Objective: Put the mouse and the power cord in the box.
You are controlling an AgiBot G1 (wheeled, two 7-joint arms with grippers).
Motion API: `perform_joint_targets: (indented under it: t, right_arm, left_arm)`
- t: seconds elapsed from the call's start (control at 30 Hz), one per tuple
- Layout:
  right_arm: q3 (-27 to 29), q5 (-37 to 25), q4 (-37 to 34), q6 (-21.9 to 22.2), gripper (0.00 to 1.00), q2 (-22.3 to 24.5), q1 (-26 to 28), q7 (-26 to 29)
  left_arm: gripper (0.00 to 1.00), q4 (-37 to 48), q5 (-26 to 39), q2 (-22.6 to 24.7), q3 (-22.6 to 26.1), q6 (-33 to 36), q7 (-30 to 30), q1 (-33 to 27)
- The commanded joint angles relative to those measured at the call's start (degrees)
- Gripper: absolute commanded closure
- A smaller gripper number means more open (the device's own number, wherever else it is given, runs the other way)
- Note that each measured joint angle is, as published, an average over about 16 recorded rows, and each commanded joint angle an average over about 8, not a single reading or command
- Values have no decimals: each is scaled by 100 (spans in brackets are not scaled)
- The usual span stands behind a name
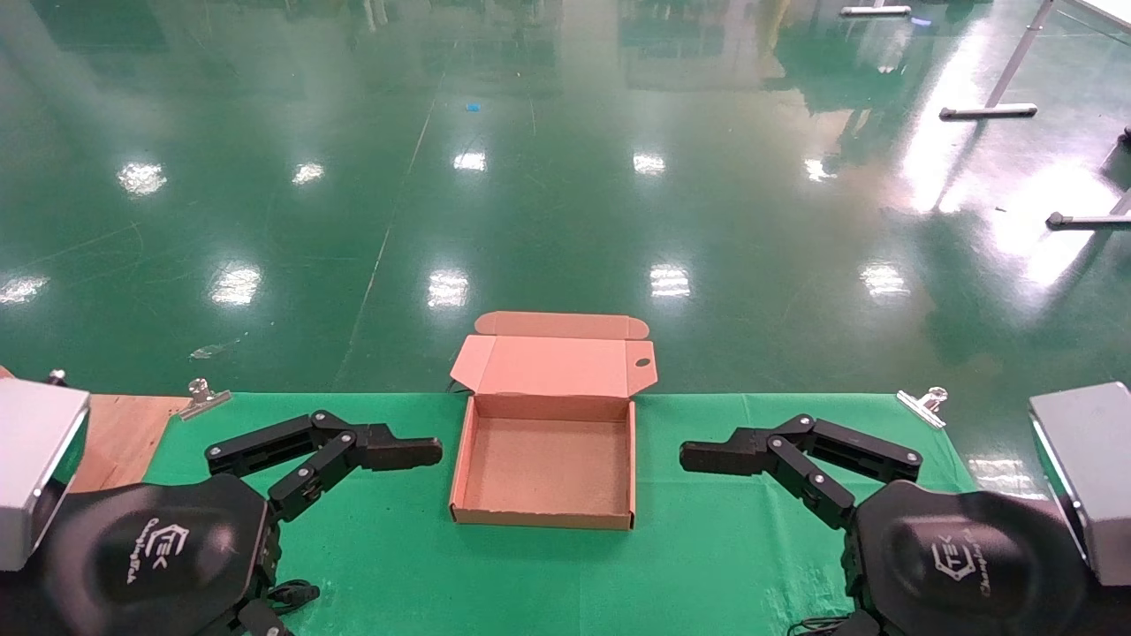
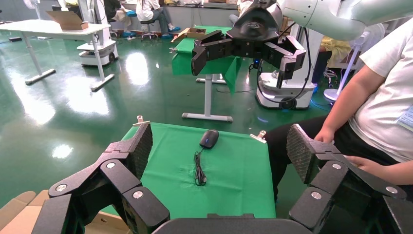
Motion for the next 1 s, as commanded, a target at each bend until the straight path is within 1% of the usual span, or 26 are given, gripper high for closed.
perform_joint_targets:
  t: [0.03, 1.0]
  right_arm:
    - [0, 0, 0, 0, 0, 0, 0, 0]
    - [2, 4, 2, -4, 0, 1, -3, 2]
  left_arm:
    - [0, 0, 0, 0, 0, 0, 0, 0]
    - [0, 17, 6, 5, 9, -9, 12, -8]
